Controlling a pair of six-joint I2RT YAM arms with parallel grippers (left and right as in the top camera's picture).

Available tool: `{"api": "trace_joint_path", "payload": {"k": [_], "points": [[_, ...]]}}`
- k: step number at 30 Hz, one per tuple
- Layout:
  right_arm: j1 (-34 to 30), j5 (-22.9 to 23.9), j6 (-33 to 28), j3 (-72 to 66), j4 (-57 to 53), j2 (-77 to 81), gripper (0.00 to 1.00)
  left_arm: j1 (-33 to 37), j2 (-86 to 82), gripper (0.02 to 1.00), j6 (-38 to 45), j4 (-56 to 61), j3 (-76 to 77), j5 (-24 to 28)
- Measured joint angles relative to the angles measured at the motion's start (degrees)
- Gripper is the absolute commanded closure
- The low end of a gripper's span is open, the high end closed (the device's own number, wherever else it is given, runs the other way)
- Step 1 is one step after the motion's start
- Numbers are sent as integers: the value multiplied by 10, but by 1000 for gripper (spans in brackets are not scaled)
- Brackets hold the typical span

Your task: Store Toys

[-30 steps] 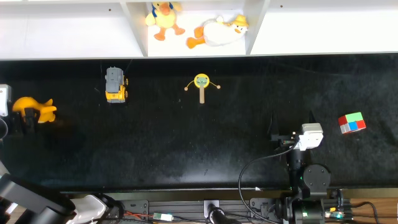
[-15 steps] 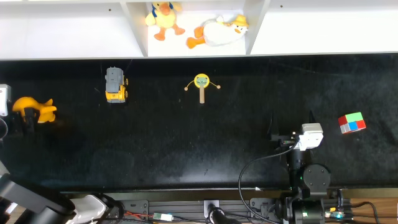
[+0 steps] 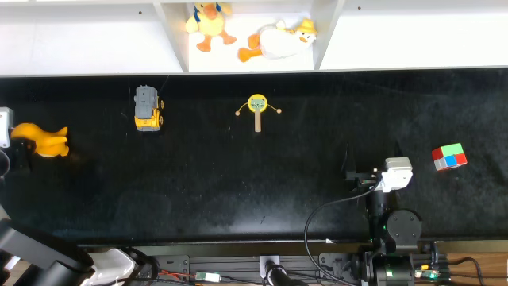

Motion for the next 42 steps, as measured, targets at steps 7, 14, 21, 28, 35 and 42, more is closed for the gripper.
{"api": "trace_joint_path", "payload": {"k": [7,14,21,28,35,42], "points": [[0,0,0,0,0,0,7,0,0,875,-27,3,0,20],[0,0,0,0,0,0,5,-10,-35,877,-105,28,0,24],[0,0,0,0,0,0,5,-91,-64,869,-209,102,0,8],[0,0,0,0,0,0,5,-165,-58,873,-292,144,14,-45],[0,0,0,0,0,0,7,-188,-8,873,-335,145,91,-76],[0,0,0,0,0,0,7,-200,34,871,-349,138,139,-95]]}}
